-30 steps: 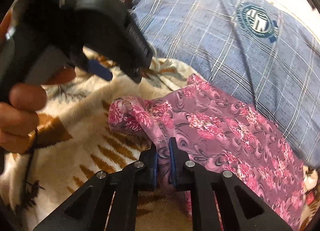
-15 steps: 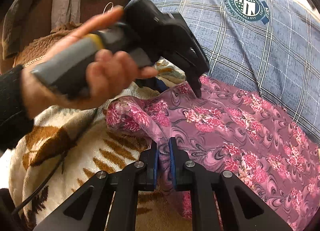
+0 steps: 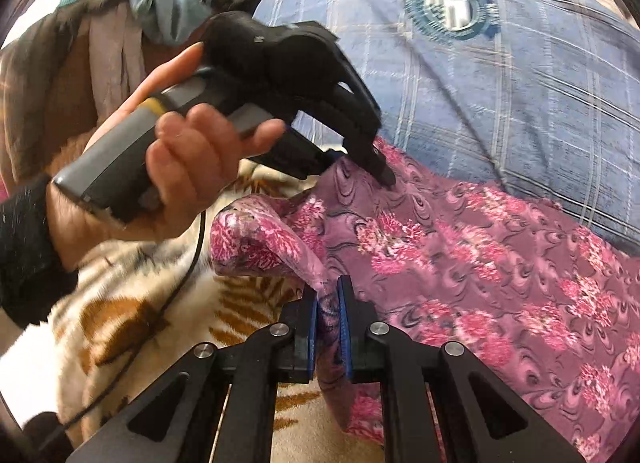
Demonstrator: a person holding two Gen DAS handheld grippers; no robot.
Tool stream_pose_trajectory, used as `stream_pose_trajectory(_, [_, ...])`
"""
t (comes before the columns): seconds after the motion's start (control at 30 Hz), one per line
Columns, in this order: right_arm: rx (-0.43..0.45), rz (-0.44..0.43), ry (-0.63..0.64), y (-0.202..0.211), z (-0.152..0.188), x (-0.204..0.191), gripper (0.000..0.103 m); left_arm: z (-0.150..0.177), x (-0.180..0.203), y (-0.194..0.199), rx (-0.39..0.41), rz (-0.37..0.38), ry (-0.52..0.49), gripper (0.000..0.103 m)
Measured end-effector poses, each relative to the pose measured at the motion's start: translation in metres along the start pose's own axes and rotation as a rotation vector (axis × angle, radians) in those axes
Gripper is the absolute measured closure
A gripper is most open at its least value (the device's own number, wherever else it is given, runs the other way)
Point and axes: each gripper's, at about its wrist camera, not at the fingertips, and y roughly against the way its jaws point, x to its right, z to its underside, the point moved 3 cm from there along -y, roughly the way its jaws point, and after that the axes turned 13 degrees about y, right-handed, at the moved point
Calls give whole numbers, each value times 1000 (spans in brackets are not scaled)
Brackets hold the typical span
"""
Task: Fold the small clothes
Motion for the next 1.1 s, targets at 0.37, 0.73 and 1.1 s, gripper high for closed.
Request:
stream_pose_trajectory(0.37, [179, 43, -305, 87, 24, 90, 94, 70, 146, -22, 15, -11, -208, 94])
stream_pose_trajectory(0.73, [191, 86, -669, 119, 133, 181, 89, 105, 210, -207, -122, -304, -295, 87])
stream_pose_trajectory(1.1, [264, -41, -836, 119, 162, 206, 30, 91, 232, -230, -140, -403, -299, 49])
